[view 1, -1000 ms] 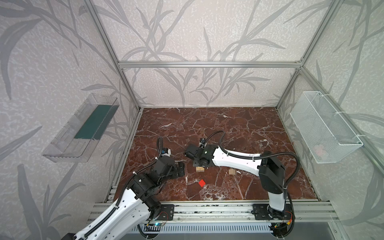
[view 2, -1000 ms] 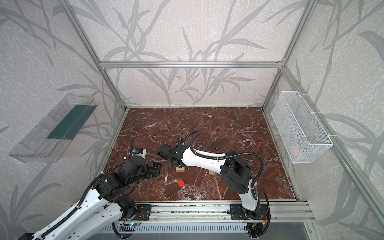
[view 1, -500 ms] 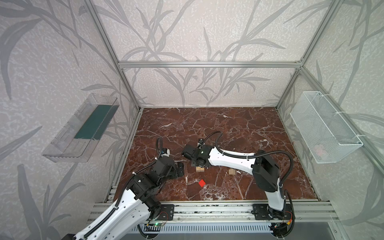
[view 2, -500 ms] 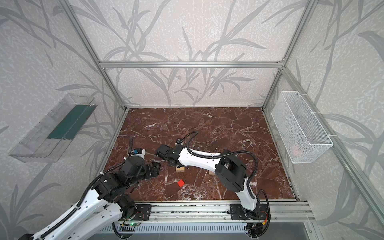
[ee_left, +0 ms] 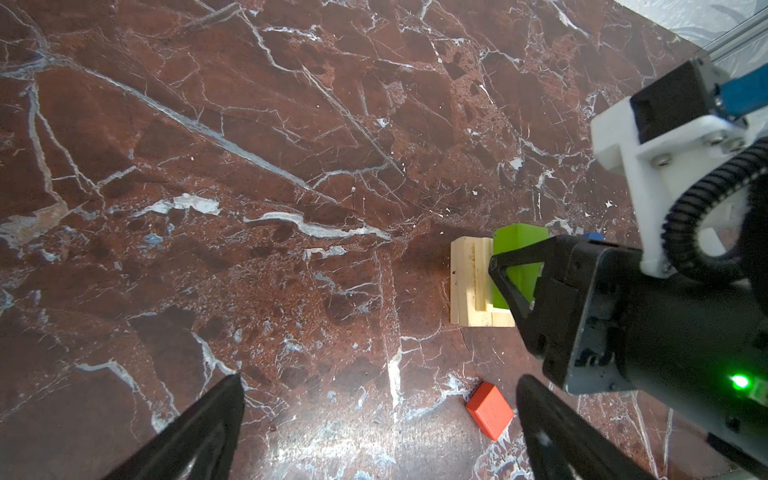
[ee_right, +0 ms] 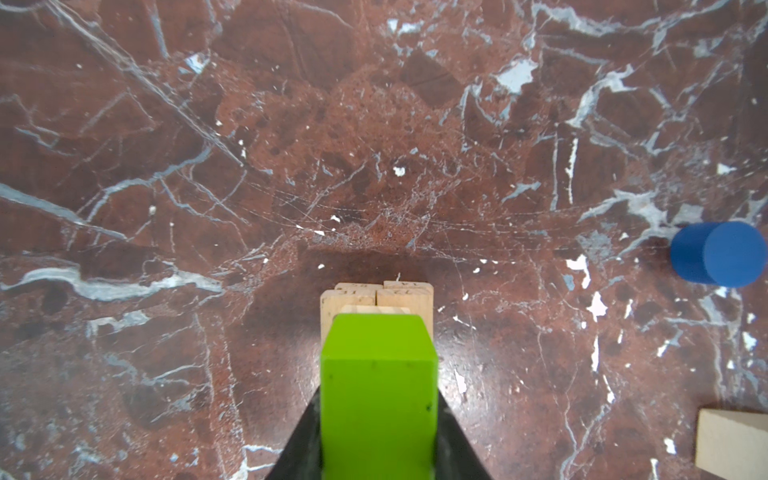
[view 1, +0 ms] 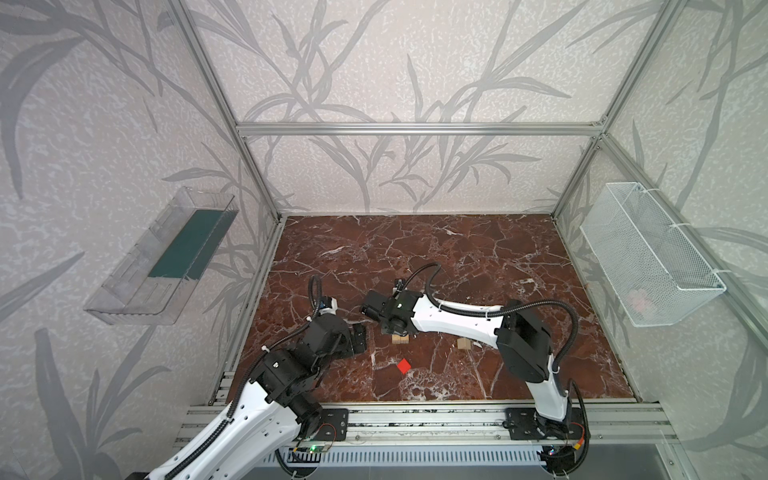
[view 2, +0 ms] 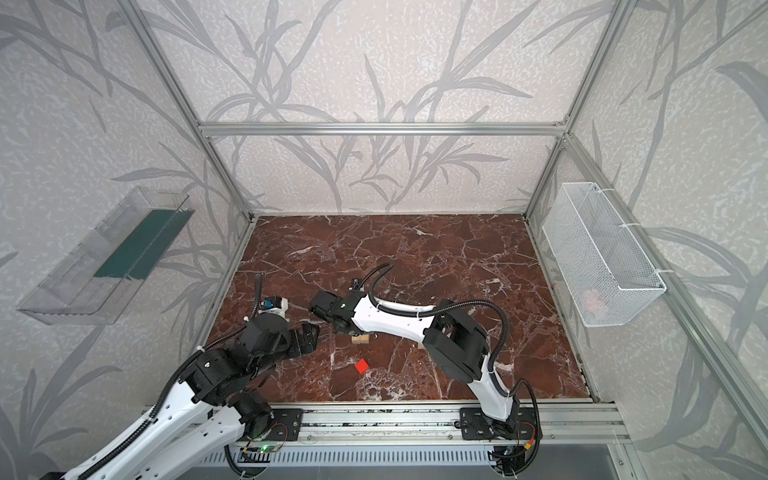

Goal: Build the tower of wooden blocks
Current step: 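Position the green block with the right gripper above the pine block top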

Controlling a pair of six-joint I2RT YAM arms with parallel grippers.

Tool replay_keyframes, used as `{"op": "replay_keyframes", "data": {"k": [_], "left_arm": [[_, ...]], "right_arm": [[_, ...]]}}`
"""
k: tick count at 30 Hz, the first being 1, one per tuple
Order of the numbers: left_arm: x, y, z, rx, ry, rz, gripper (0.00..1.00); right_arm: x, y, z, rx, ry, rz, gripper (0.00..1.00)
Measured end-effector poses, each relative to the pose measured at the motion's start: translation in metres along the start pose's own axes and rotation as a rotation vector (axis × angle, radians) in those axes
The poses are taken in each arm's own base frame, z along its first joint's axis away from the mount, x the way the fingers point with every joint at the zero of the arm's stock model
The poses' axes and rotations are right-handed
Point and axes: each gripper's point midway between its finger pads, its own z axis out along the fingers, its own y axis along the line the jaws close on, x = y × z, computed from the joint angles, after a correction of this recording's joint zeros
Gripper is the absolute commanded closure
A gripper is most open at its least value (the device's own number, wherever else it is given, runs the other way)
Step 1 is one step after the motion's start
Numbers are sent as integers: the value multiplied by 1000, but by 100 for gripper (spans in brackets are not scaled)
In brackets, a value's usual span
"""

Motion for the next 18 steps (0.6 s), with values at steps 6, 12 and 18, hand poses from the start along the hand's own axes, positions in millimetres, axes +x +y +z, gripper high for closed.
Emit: {"op": "replay_keyframes", "data": {"k": [6,12,18], "left_arm": [[-1,1,-3,5,-8,-7,0],[-1,1,-3,5,-9,-7,0],[-1,1,-3,5,-8,-7,0]], "right_arm": [[0,1,2,4,2,-2,69],[1,1,3,4,4,-2,57],[1,4,2,-3,9,-4,49]]}}
